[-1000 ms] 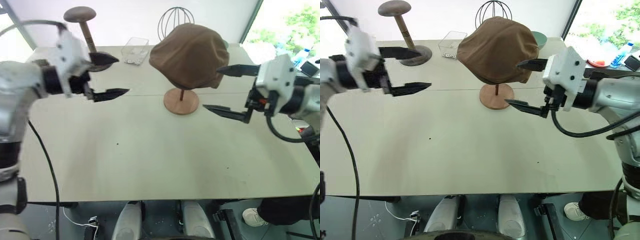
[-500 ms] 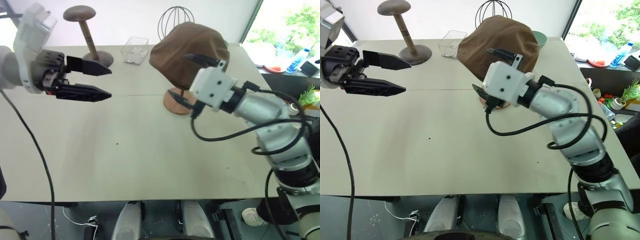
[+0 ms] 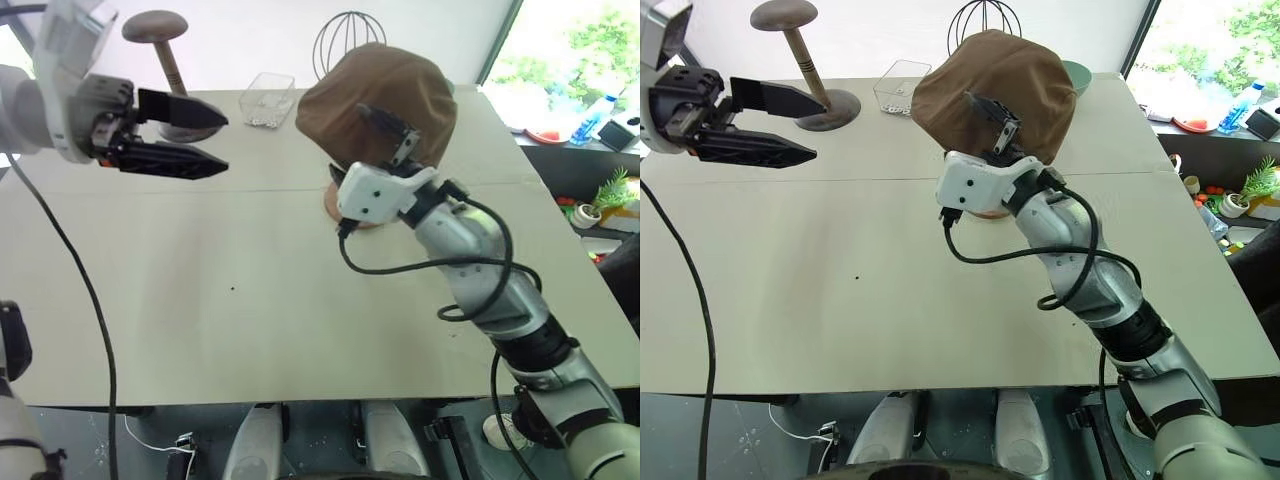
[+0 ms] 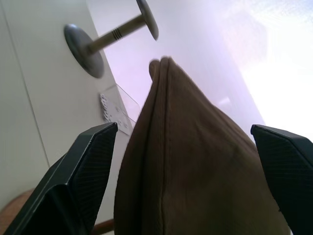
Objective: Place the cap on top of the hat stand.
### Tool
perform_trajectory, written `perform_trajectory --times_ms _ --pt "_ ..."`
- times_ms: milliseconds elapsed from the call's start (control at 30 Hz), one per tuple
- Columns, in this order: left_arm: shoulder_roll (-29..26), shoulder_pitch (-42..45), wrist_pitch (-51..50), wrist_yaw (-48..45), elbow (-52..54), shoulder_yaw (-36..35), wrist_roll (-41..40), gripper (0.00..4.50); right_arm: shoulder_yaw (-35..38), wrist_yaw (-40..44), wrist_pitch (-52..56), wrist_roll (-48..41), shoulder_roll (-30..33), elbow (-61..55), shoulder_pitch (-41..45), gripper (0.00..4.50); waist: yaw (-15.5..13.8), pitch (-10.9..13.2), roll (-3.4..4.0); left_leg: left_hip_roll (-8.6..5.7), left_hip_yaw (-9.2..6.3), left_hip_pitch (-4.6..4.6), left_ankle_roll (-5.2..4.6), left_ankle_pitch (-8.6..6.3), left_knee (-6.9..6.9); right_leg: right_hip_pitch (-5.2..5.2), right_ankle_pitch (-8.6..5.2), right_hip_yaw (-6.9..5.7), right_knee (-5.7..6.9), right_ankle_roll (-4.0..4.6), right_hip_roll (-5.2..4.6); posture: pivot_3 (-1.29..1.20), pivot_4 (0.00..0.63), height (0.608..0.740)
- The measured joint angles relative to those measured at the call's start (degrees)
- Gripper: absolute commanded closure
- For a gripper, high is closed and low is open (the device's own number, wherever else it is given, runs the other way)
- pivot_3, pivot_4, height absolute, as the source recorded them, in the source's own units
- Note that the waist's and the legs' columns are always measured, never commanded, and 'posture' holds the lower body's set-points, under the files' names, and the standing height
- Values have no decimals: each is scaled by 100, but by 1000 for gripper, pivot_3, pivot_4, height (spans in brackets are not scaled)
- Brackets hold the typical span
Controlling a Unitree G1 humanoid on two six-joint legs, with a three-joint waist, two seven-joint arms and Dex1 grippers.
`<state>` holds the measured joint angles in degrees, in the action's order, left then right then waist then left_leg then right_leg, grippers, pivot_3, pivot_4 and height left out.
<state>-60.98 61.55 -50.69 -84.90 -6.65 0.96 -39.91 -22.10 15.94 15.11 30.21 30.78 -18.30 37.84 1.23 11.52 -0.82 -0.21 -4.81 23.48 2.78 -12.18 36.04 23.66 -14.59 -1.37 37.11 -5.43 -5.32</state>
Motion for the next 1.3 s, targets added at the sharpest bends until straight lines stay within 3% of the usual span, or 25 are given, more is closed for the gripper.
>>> perform_trajectory --times_ms 100,333,633,900,1300 --pt "17 -1 0 -15 -1 -1 44 321 9 -180 -158 303 -85 76 -220 904 -1 0 0 0 0 0 0 0 -3 0 5 0 0 -11 0 0 150 740" --pt "50 -1 49 -35 -1 -2 105 321 72 -375 -416 590 -334 157 -290 4327 13 0 0 0 0 -1 0 0 1 0 3 2 4 -6 0 0 150 740" --pt "96 -88 108 57 36 -55 168 321 524 -237 -994 441 -159 224 -284 4435 6 0 0 0 0 -1 0 0 0 -1 6 3 2 -11 0 0 150 740" --pt "126 -369 43 307 244 -371 49 321 1036 372 -2652 -914 194 1017 497 4435 100 1 -1 2 0 -3 0 0 0 -4 8 3 2 -13 0 0 150 740" --pt "136 -717 -198 836 690 -877 -314 321 1051 659 -7091 -1437 845 5090 1930 4435 145 3 -2 1 12 -9 0 0 -7 -3 9 18 -1 -14 2 0 150 740"
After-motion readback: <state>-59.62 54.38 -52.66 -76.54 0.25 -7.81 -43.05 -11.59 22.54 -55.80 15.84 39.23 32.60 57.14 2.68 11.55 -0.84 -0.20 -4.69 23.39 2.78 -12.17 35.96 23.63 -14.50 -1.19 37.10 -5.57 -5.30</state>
